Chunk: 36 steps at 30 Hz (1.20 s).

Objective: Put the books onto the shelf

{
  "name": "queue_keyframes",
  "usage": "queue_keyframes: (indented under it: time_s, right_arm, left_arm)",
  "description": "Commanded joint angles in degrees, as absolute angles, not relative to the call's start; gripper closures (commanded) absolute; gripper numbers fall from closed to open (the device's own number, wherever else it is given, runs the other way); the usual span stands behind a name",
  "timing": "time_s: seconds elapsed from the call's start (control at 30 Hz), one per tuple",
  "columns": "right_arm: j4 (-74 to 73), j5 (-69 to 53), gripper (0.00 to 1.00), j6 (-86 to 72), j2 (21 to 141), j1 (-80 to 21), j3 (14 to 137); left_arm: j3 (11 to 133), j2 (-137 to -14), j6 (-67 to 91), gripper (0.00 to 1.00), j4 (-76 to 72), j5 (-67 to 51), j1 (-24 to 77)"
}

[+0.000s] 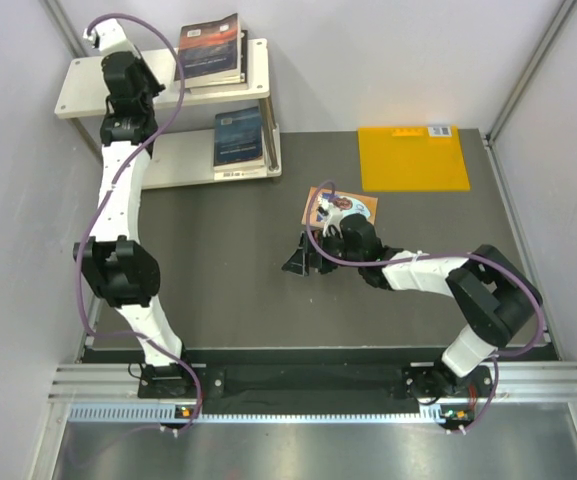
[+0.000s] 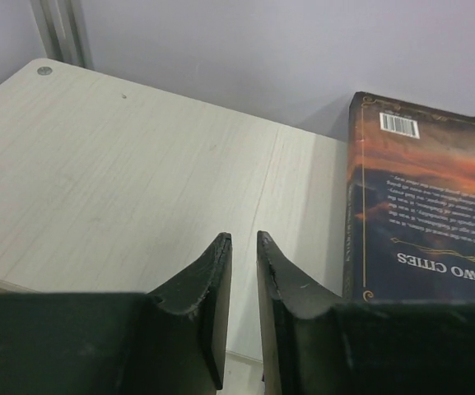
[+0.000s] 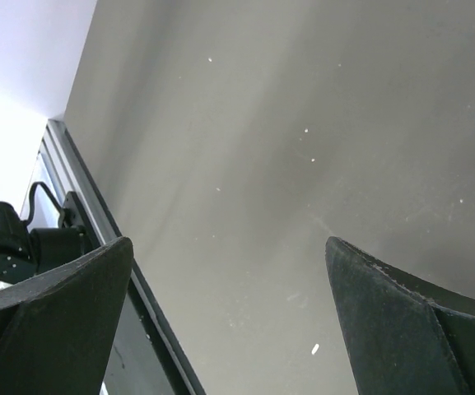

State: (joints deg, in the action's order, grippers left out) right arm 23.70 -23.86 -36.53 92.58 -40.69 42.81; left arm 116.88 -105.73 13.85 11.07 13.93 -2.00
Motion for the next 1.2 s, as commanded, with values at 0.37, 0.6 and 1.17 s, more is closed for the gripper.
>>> queue_keyframes:
  time_s: [0.37,0.6,1.17]
  right_arm:
    - [29.18,-25.84,0.0,-38.32,93.25,-39.11,41.93]
    - [30.41,-26.98,0.0,-39.72,95.01,-38.94,42.19]
    - [31.38,-27.86,0.0,-40.87,96.5,-38.76,42.28]
  left_arm:
    - [110.57,-109.86,7.82,0.77,-1.47,4.32,-6.14]
    - [105.65,-109.95,10.1,0.75,-7.64,-4.65,-9.23]
    - [103.89,-112.24,13.54,0.75,-14.06,-18.54,-9.41]
